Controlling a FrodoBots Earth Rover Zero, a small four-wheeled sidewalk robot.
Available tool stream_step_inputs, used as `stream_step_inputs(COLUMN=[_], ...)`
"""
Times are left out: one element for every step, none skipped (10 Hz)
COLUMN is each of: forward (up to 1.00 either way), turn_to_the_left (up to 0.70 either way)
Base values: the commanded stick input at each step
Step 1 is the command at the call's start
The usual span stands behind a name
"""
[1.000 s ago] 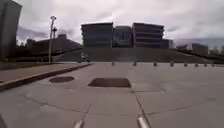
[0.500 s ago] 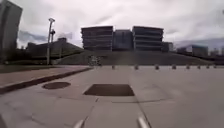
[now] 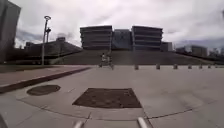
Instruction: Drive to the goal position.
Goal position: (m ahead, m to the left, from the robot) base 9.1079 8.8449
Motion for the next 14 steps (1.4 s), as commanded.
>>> stream_step_inputs(forward=[1.0, 1.0, 1.0, 1.0, 1.0, 1.0, 1.0, 1.0, 1.0, 1.0, 1.0, 1.0, 1.0, 1.0], turn_to_the_left=[0.36, 0.4, 0.4, 0.35, 0.27, 0.18, 0.1, 0.02, 0.0, 0.0, 0.0, 0.0, 0.0, 0.0])
